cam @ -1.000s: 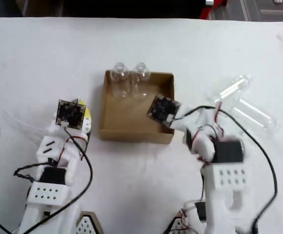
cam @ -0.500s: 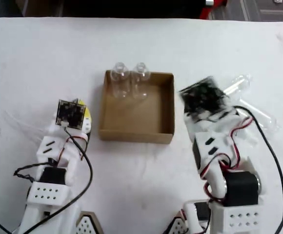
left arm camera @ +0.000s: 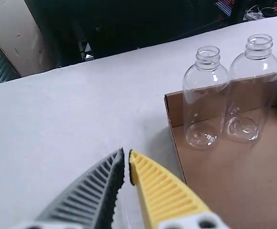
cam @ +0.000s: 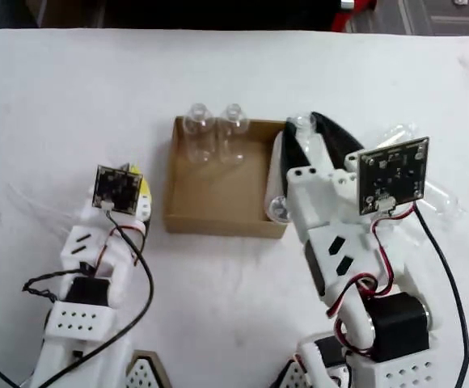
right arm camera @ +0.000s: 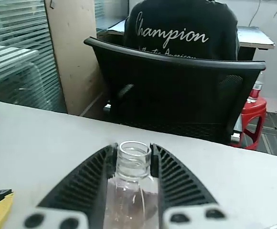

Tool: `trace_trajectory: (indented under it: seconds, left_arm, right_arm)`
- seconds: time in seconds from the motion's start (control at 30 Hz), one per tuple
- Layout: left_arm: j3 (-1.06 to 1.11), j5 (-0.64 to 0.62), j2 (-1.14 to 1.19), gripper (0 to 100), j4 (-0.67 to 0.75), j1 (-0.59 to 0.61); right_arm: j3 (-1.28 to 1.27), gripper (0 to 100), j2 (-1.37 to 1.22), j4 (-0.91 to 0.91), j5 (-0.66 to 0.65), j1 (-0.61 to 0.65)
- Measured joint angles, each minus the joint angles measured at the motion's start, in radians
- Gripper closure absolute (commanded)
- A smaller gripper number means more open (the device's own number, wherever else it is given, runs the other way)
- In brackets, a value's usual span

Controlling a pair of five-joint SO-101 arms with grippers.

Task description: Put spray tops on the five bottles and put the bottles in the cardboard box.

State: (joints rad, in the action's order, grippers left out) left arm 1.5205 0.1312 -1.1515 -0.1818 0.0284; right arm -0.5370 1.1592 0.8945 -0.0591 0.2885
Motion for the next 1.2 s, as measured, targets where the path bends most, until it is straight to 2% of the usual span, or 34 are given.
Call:
trace_trajectory:
  seconds: [0.43,0.53,0.63,0.8,0.97,1.03,1.2]
  left_arm:
    - [-0.015,0.0,0.0,98,-0.018,0.0]
    - [-0.087,0.0,-0.005,98,-0.126,0.0]
    - [-0.176,-0.008,-0.054,98,-0.292,0.0]
    - [-0.242,-0.103,-0.265,95,-0.545,0.002]
    - [-0.245,-0.129,-0.568,80,-0.684,0.0]
    - [-0.245,-0.141,-0.664,80,-0.727,0.002]
    - [-0.247,-0.196,-0.649,80,-0.74,-0.043]
  right_arm:
    - [0.0,98.3,0.0,0.0,0.0,0.026]
    - [0.0,98.3,0.0,0.0,0.0,0.025]
    - [0.0,98.3,0.0,0.0,0.0,0.025]
    - [0.0,98.3,0.0,0.0,0.0,0.025]
    - [0.0,98.3,0.0,0.0,0.0,0.025]
    - [0.0,98.3,0.0,0.0,0.0,0.025]
    - [-0.003,98.3,-0.002,-0.046,0.0,0.025]
